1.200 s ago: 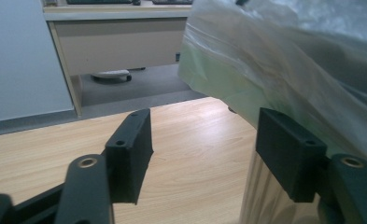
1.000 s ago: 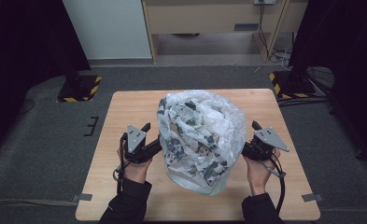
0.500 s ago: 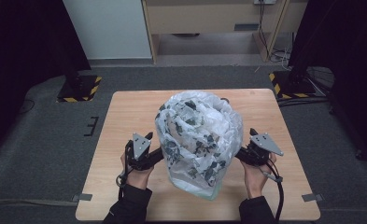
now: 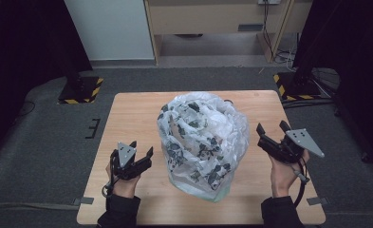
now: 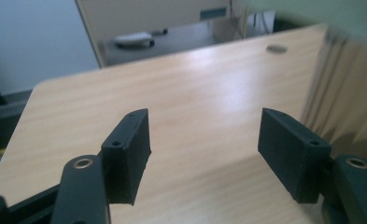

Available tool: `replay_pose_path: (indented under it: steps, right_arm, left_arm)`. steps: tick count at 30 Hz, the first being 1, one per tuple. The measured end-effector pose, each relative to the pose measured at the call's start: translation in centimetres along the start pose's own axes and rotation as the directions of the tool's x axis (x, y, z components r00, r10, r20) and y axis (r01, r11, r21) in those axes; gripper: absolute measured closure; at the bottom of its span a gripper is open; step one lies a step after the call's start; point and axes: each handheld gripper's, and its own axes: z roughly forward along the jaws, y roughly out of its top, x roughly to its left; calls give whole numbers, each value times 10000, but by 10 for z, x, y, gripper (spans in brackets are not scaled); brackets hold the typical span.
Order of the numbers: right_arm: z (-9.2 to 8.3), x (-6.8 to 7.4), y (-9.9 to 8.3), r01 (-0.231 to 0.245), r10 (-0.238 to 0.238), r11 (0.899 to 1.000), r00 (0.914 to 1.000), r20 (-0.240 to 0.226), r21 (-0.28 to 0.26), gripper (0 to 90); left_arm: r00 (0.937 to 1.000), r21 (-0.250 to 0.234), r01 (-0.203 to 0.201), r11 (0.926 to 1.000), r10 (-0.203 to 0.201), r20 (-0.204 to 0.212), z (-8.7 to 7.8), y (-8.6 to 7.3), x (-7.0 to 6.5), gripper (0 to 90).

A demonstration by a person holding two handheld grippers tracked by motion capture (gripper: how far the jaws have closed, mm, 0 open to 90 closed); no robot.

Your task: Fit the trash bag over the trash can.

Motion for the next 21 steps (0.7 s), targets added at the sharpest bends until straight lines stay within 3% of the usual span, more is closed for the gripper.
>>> replay_pose_path:
  steps: [5,9,12,17,19,21]
  right_arm:
    - [-7,-1,21,312,-318,9986,9994,-134,-421,261]
    - [-12,2,38,566,-582,9964,9980,-238,-638,302]
    - [-16,6,50,647,-679,9941,9971,-350,-866,335]
    - [-27,16,70,779,-902,9888,9916,-932,-1276,388]
    - [-29,22,76,733,-944,9876,9838,-1523,-1386,386]
    - [-30,29,79,739,-1028,9880,9700,-2203,-1358,361]
  left_arm:
    - [9999,1192,103,9928,-91,-111,8,-31,7,309]
    - [9992,2078,402,9773,-376,-166,18,-50,12,291]
    - [9982,2433,602,9681,-577,-175,23,-57,15,272]
    - [9976,2688,690,9607,-664,-186,26,-63,15,271]
    - [9977,2756,682,9588,-670,-138,27,-64,15,271]
    - [9980,2847,622,9566,-622,-90,29,-65,15,271]
